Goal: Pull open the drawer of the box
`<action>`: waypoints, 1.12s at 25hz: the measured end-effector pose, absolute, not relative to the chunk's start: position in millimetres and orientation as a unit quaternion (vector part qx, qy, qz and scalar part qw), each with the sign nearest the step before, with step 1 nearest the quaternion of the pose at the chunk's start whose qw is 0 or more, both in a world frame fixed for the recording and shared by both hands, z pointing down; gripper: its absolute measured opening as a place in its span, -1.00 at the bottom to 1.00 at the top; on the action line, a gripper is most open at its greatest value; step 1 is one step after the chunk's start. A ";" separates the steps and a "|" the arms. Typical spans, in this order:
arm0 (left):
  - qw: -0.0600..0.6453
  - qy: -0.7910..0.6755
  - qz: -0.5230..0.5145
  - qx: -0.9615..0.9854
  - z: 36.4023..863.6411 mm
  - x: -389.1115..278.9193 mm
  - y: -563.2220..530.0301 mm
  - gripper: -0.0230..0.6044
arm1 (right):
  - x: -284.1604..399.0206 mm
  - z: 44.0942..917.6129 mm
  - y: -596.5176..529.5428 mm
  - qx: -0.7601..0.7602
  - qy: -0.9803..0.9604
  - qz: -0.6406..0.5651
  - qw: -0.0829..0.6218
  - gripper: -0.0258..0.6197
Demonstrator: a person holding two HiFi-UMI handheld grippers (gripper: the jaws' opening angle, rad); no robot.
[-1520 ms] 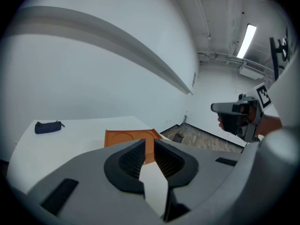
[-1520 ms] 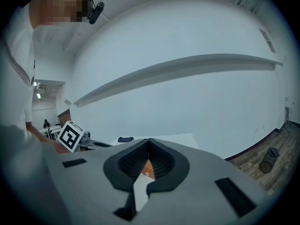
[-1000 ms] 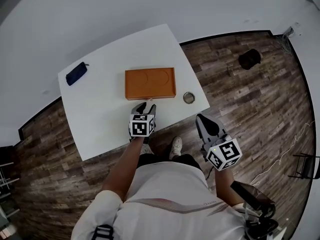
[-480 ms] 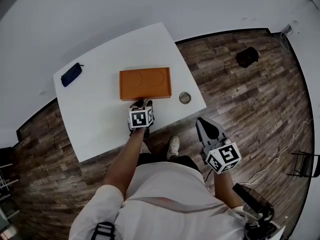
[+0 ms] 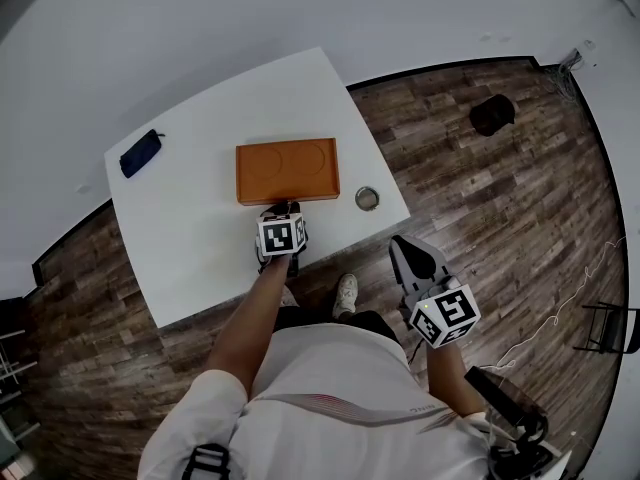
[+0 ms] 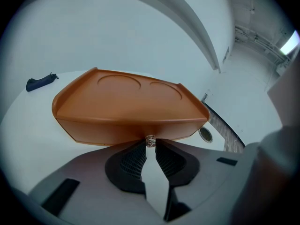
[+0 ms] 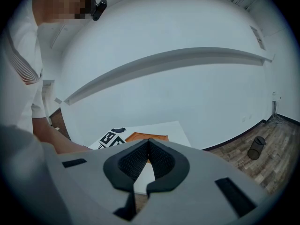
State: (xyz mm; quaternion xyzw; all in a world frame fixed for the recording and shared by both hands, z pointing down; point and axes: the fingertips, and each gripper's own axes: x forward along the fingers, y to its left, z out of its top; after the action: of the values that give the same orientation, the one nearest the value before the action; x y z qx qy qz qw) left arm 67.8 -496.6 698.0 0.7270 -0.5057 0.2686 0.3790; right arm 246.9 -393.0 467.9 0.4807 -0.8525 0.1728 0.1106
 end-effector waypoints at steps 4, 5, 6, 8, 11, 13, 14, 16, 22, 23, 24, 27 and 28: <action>0.384 -0.507 0.263 0.726 697.5 69.0 -495.2 -0.69 | 249.3 470.2 -391.3 0.482 -0.851 0.175 0.110 -0.92; 0.383 -0.507 0.264 0.726 697.4 69.4 -494.5 -0.69 | 249.1 470.4 -391.0 0.482 -0.852 0.175 0.110 -0.92; 0.382 -0.507 0.265 0.726 697.3 69.6 -493.5 -0.69 | 248.5 470.7 -390.7 0.481 -0.852 0.176 0.109 -0.92; 0.377 -0.506 0.269 0.728 697.5 70.2 -489.9 -0.69 | 247.1 471.4 -390.0 0.480 -0.853 0.176 0.108 -0.92; 0.376 -0.508 0.271 0.726 698.3 70.0 -481.6 -0.69 | 247.1 472.1 -388.2 0.478 -0.854 0.177 0.107 -0.92; 0.377 -0.508 0.272 0.725 698.7 70.0 -475.8 -0.69 | 248.3 472.1 -386.9 0.478 -0.854 0.177 0.105 -0.92; 0.378 -0.508 0.273 0.724 699.1 70.0 -473.1 -0.69 | 249.0 472.2 -386.5 0.478 -0.854 0.178 0.105 -0.92; 0.380 -0.508 0.274 0.723 699.8 70.0 -467.1 -0.69 | 249.8 472.8 -385.6 0.477 -0.854 0.177 0.104 -0.92; 0.386 -0.508 0.275 0.719 704.2 68.5 -439.5 -0.69 | 247.1 474.2 -380.8 0.469 -0.859 0.176 0.103 -0.92; 0.388 -0.510 0.274 0.717 705.1 68.0 -435.3 -0.69 | 246.5 474.6 -380.2 0.468 -0.860 0.176 0.103 -0.92; 0.390 -0.510 0.274 0.716 705.9 67.6 -431.4 -0.69 | 246.0 475.0 -379.4 0.466 -0.861 0.176 0.103 -0.92; 0.393 -0.510 0.275 0.714 708.4 66.1 -421.2 -0.69 | 244.8 476.0 -377.1 0.461 -0.864 0.175 0.103 -0.92; 0.394 -0.510 0.275 0.714 709.0 65.2 -418.3 -0.69 | 244.3 476.0 -376.5 0.459 -0.865 0.174 0.103 -0.92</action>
State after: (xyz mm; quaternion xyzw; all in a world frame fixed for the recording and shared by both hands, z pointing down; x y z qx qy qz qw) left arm 65.2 -418.3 709.0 0.7136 -0.5099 0.2750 0.3938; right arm 244.3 -376.5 476.0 0.4594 -0.8649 0.1743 0.1027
